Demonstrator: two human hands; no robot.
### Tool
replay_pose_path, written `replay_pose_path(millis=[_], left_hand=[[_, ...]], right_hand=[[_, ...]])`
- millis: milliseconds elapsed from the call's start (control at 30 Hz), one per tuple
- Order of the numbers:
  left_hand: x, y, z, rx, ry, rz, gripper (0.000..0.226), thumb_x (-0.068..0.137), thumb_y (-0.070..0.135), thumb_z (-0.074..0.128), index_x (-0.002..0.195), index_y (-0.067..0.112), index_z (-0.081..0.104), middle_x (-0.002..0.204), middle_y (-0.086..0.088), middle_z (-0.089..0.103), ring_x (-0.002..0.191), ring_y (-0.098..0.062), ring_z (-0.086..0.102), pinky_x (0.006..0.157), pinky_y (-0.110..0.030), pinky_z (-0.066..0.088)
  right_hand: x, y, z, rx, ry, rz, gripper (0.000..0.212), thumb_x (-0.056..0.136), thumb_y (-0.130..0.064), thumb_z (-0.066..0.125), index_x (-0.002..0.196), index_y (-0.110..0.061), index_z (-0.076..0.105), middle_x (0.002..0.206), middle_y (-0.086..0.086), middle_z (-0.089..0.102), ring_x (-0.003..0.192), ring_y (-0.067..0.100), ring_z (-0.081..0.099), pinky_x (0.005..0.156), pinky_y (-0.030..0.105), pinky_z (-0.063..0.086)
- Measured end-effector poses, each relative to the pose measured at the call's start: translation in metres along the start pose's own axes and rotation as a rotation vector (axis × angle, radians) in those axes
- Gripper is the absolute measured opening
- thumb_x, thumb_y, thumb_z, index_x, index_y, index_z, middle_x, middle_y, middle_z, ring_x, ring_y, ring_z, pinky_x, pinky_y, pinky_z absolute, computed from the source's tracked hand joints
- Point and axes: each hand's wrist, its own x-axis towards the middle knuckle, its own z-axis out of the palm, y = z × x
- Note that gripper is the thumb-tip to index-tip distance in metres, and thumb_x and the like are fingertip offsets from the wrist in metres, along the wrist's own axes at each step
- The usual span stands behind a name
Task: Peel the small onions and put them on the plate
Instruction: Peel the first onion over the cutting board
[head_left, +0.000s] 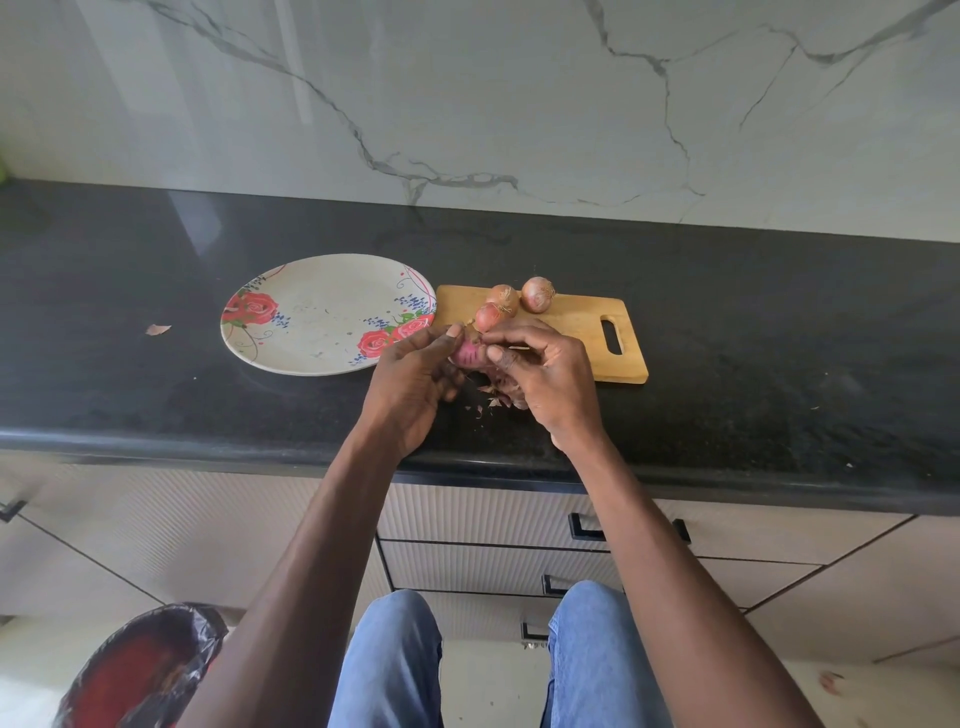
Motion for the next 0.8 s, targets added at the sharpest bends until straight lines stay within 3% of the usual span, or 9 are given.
replay_pose_path(millis=[133,300,500,800], left_hand=[[0.000,-0.001,0.000,0.039,-0.008,0.007,0.011,0.099,0.014,0.060,0.092,0.011,0.068,0.072,-0.002,0.067,0.056,-0.012,0.051,0.049,-0.021,0.039],[0.000,-0.002,0.001,0.073,-0.021,0.014,0.011,0.101,0.015,0.059,0.095,0.009,0.067,0.075,-0.005,0.067,0.057,-0.013,0.051,0.048,-0.020,0.040],[-0.001,-0.001,0.001,0.100,-0.031,0.008,0.009,0.098,0.016,0.063,0.097,0.008,0.068,0.078,-0.006,0.069,0.059,-0.014,0.054,0.051,-0.022,0.042],[-0.001,0.000,0.003,0.027,0.014,0.016,0.014,0.101,0.015,0.058,0.091,0.010,0.067,0.069,-0.001,0.066,0.055,-0.012,0.054,0.050,-0.023,0.041]], right_hand=[[-0.001,-0.001,0.000,-0.034,0.005,-0.002,0.011,0.087,-0.003,0.073,0.094,-0.010,0.075,0.100,0.001,0.073,0.101,0.012,0.066,0.095,0.032,0.054],[-0.001,-0.001,0.006,-0.228,-0.005,-0.121,0.005,0.092,0.002,0.065,0.093,-0.003,0.064,0.102,0.003,0.062,0.094,0.003,0.053,0.084,0.005,0.040],[-0.002,0.005,0.012,-0.316,-0.021,-0.193,0.003,0.098,0.003,0.053,0.096,0.003,0.055,0.102,0.006,0.052,0.093,0.006,0.047,0.081,0.005,0.039],[-0.003,0.006,0.012,-0.308,-0.002,-0.205,0.002,0.099,0.002,0.052,0.098,0.002,0.053,0.102,0.003,0.049,0.093,0.003,0.045,0.082,0.005,0.039]])
